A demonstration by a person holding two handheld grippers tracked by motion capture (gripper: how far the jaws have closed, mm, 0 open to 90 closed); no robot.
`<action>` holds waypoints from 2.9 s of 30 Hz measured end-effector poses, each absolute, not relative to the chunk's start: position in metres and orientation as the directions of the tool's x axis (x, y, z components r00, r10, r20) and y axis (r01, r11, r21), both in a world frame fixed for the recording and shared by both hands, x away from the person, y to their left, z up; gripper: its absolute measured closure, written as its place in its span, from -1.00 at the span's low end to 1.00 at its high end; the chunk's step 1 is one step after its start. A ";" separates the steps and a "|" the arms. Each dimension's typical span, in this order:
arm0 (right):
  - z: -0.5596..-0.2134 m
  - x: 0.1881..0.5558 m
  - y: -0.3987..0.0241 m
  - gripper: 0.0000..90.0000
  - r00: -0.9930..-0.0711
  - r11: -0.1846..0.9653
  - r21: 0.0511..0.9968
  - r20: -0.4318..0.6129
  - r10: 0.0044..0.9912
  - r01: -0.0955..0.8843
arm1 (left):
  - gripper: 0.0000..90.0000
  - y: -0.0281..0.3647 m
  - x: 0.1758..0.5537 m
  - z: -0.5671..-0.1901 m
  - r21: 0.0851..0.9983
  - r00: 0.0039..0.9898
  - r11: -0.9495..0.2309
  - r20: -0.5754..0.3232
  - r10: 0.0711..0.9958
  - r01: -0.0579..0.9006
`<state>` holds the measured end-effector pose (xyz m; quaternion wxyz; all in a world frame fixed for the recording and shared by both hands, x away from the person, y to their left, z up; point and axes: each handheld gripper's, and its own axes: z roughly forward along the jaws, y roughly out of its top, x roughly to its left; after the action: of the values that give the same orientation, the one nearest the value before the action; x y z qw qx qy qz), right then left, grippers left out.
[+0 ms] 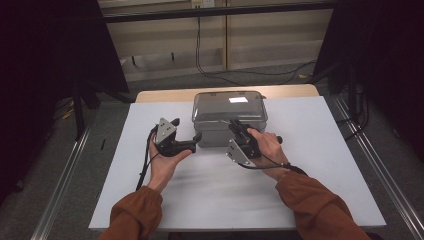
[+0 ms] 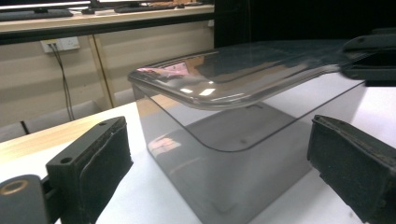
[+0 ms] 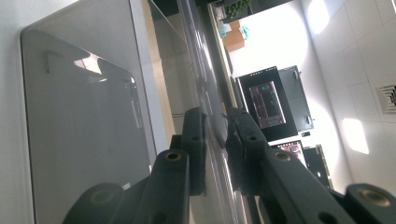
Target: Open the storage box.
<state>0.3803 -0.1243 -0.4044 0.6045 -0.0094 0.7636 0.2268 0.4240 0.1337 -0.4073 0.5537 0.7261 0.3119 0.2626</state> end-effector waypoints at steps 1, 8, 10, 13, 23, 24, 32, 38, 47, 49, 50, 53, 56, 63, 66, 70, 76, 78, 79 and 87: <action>-0.404 0.380 -0.124 0.74 -0.266 0.897 0.335 -0.928 0.261 -0.288 | -0.87 0.133 0.426 -0.407 0.968 0.668 -0.193 0.039 0.743 0.158; -0.398 0.382 -0.125 0.75 -0.255 0.896 0.336 -0.930 0.266 -0.291 | -0.84 0.128 0.438 -0.412 0.971 0.654 -0.182 0.038 0.756 0.153; -0.396 0.383 -0.124 0.75 -0.252 0.895 0.338 -0.930 0.269 -0.291 | -0.84 0.127 0.441 -0.412 0.972 0.645 -0.182 0.044 0.763 0.150; -0.395 0.384 -0.124 0.76 -0.248 0.894 0.338 -0.930 0.270 -0.294 | -0.81 0.125 0.447 -0.411 0.974 0.638 -0.182 0.055 0.768 0.136; -0.392 0.386 -0.124 0.75 -0.248 0.894 0.333 -0.932 0.264 -0.301 | -0.78 0.114 0.457 -0.404 0.977 0.635 -0.177 0.064 0.770 0.117; -0.392 0.385 -0.124 0.75 -0.251 0.894 0.337 -0.930 0.268 -0.295 | -0.78 0.114 0.457 -0.404 0.977 0.637 -0.181 0.068 0.768 0.114; -0.395 0.387 -0.125 0.58 -0.256 0.889 0.366 -0.919 0.299 -0.275 | -0.74 0.116 0.457 -0.405 0.971 0.636 -0.196 0.065 0.769 0.138; -0.397 0.390 -0.127 0.43 -0.284 0.858 0.448 -0.882 0.377 -0.252 | -0.71 0.116 0.457 -0.405 0.974 0.634 -0.191 0.070 0.770 0.124; -0.396 0.396 -0.147 -0.16 -0.392 0.718 0.681 -0.706 0.590 -0.146 | -0.71 0.116 0.458 -0.405 0.974 0.636 -0.190 0.070 0.769 0.123; -0.395 0.398 -0.151 -0.24 -0.410 0.688 0.717 -0.665 0.624 -0.116 | -0.72 0.117 0.458 -0.405 0.973 0.635 -0.194 0.073 0.769 0.123; -0.394 0.399 -0.153 -0.27 -0.421 0.675 0.730 -0.647 0.636 -0.102 | -0.72 0.117 0.458 -0.404 0.974 0.634 -0.194 0.076 0.770 0.119; -0.394 0.401 -0.158 -0.36 -0.435 0.643 0.762 -0.603 0.668 -0.069 | -0.73 0.118 0.458 -0.404 0.975 0.637 -0.190 0.074 0.767 0.116; -0.395 0.403 -0.167 -0.38 -0.443 0.598 0.800 -0.549 0.708 -0.035 | -0.73 0.118 0.458 -0.404 0.976 0.637 -0.186 0.072 0.767 0.114; -0.393 0.410 -0.192 -0.39 -0.492 0.442 0.896 -0.367 0.789 0.042 | -0.74 0.117 0.458 -0.405 0.975 0.639 -0.189 0.070 0.766 0.120; -0.395 0.412 -0.200 -0.41 -0.502 0.398 0.915 -0.314 0.806 0.067 | -0.74 0.115 0.459 -0.407 0.973 0.642 -0.194 0.071 0.763 0.124; -0.396 0.414 -0.205 -0.54 -0.507 0.380 0.922 -0.292 0.811 0.076 | -0.73 0.116 0.459 -0.406 0.974 0.641 -0.194 0.075 0.764 0.117; -0.397 0.417 -0.209 -0.62 -0.519 0.336 0.938 -0.248 0.818 0.082 | -0.73 0.117 0.458 -0.405 0.975 0.641 -0.190 0.071 0.764 0.118; -0.397 0.418 -0.212 -0.59 -0.517 0.313 0.946 -0.225 0.826 0.087 | -0.73 0.116 0.458 -0.405 0.976 0.640 -0.185 0.068 0.765 0.118; -0.397 0.419 -0.214 -0.60 -0.518 0.299 0.950 -0.212 0.828 0.089 | -0.72 0.116 0.458 -0.405 0.976 0.638 -0.186 0.070 0.767 0.116; -0.397 0.422 -0.217 -0.47 -0.508 0.290 0.955 -0.219 0.833 0.064 | -0.72 0.118 0.460 -0.402 0.980 0.635 -0.179 0.081 0.768 0.091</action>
<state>0.4224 -0.2172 -0.3968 0.3813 0.3172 0.7067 0.5045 0.4600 0.1183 -0.4021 0.5640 0.7066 0.3042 0.3001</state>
